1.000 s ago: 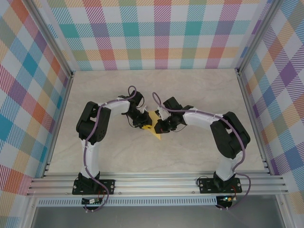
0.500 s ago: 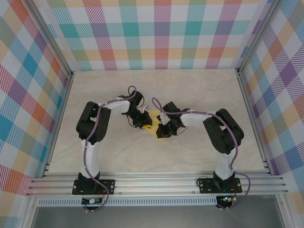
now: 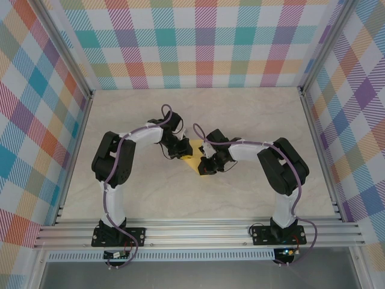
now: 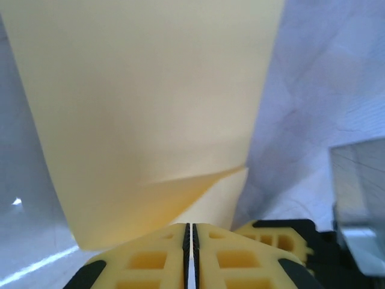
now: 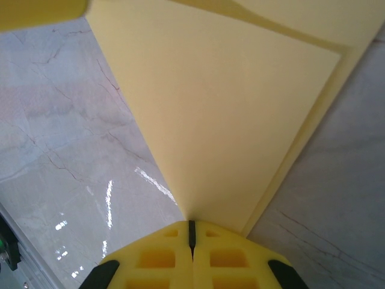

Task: Fold a paper plane with a square sheet of paper (fold left side to right side)
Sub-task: Third fold the triangle at the center of the table.

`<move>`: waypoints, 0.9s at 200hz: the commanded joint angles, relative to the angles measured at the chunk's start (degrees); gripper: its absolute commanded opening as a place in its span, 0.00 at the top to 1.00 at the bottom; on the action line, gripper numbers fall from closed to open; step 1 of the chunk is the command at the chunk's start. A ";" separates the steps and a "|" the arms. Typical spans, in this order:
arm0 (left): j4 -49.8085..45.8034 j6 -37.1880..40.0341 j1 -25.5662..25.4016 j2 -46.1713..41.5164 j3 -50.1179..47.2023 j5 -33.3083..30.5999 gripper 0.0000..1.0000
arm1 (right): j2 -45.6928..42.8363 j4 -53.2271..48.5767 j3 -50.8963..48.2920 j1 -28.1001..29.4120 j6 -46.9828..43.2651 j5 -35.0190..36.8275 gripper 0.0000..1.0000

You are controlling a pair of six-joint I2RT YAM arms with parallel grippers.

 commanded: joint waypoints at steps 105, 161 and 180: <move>6.01 -4.36 -4.74 1.60 -5.62 2.01 0.96 | 3.80 -6.87 -1.62 0.23 0.29 4.48 1.00; 6.96 -4.53 -5.27 2.20 -7.89 0.53 0.98 | 4.35 -7.18 -1.45 0.18 0.41 4.82 1.00; 7.18 -3.45 -5.18 2.74 -9.20 -1.38 0.99 | 4.26 -7.49 -1.45 0.18 0.32 5.35 1.00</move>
